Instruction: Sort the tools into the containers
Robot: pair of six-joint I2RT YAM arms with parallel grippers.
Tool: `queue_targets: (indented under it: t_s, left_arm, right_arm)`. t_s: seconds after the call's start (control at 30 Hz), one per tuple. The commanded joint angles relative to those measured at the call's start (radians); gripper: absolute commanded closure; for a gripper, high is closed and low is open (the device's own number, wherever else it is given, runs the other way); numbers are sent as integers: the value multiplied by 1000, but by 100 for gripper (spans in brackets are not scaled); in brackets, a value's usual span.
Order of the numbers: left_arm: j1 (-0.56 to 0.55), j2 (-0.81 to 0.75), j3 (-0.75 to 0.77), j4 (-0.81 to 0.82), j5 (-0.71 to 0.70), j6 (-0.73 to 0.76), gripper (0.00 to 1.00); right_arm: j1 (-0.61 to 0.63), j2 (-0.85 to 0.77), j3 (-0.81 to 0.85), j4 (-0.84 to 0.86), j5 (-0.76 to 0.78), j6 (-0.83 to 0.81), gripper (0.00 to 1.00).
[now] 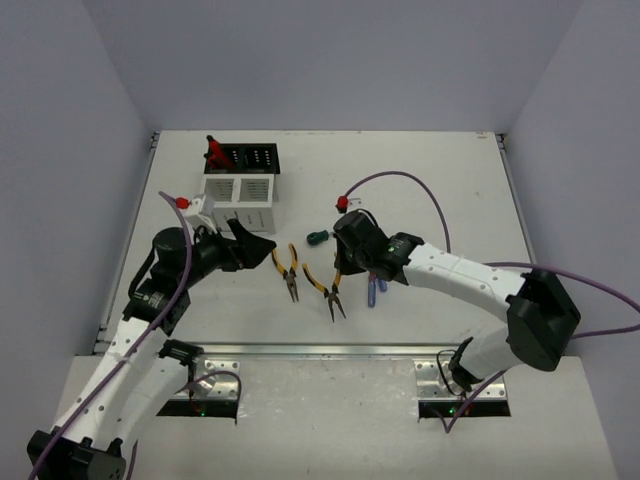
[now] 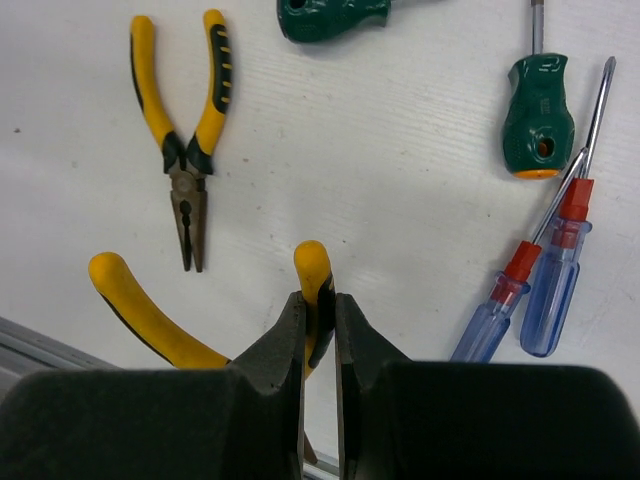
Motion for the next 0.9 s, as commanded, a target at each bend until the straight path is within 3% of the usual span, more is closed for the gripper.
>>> queue_targets:
  t_s: [0.0,0.23,0.53,0.8,0.87]
  left_arm:
    - [-40,32,-106,353,223,-162,0]
    - [-140,116,-188,591,249,-231,5]
    - [-210,195,-206,678,217,-231,18]
    - [-306,241,-202,688,156,-225,55]
    - [-311,241,-200,684,150,-224,77]
  right_arm:
    - [-3,-81,45,48,-26,12,100]
    - [-4,-147,76,63,-127,9,100]
    - [-4,-176,106,59,-208,9,100]
    - [-4,-192,137,51,-240,10,100]
    - [-4,-202,133,52,-239,11,100]
